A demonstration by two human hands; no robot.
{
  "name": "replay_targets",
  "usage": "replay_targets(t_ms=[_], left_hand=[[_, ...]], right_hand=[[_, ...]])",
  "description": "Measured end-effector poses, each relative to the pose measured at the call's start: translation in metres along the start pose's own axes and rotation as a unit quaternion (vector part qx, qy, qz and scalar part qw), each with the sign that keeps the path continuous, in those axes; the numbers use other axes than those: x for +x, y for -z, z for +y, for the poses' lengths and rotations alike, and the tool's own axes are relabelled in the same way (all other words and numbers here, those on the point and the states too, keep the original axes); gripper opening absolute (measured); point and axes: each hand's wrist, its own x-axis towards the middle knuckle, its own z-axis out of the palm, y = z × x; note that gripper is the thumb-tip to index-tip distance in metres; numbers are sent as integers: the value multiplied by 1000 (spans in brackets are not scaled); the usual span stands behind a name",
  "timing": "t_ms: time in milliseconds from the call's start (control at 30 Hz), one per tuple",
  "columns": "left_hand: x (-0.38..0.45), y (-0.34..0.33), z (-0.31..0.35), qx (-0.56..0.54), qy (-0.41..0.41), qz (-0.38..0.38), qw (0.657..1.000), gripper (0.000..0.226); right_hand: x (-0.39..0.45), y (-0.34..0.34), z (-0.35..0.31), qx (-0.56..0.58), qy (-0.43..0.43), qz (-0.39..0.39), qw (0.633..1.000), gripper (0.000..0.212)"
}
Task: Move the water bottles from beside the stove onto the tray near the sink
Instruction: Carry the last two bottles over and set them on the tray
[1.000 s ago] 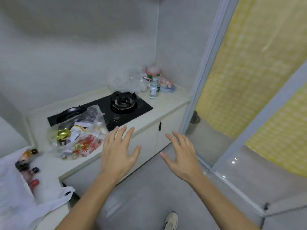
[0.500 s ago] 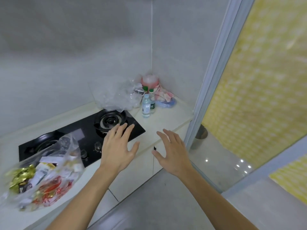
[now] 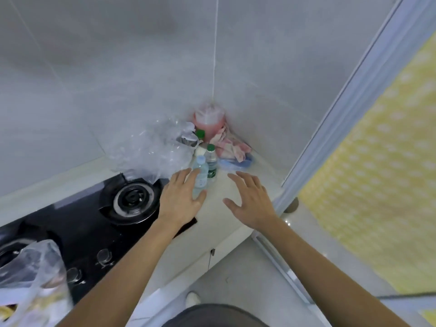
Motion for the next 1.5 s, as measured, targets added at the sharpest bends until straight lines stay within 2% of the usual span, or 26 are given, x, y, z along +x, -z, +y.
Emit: replay_targets(t_ms=[133,267,433,500,600,733,933,1067,1233,1400,1500], left_hand=[[55,-17,-17,-102,72,-31,992,71],[93,-53,-38,-210,167,-64,961,79],[120,-94,-48,-261,233,-85,933,83],[129,-107,-47,-272,258,-74,924,82],[144,-121,-40,-295,305,-44,904,75],[155,-134,-33,-300,337,-5,893,56],[139,-129,-24,-257,322,-1,911,49],[102,-132,-10,-253,330,-6,910,50],[52,-146,1,-225,324,5,919,57],[38,-158,6,-256,339,37,904,62],[41,-165,-1,-295,357,30,886,66]], right_hand=[[77,-4,16,51,-24,-48,997,78],[147,-23,31,121,-29,-118,985,84],[223,-52,45,187,3,-169,968,65],[247,-69,53,201,26,-191,961,59],[278,-92,65,180,69,-270,943,57],[312,-131,90,211,118,-276,930,61],[296,-98,88,241,148,-274,919,49],[268,-94,101,245,178,-296,906,47],[223,-100,125,239,208,-263,911,48],[208,-117,129,283,140,-236,919,57],[212,-129,128,300,103,-255,914,60]])
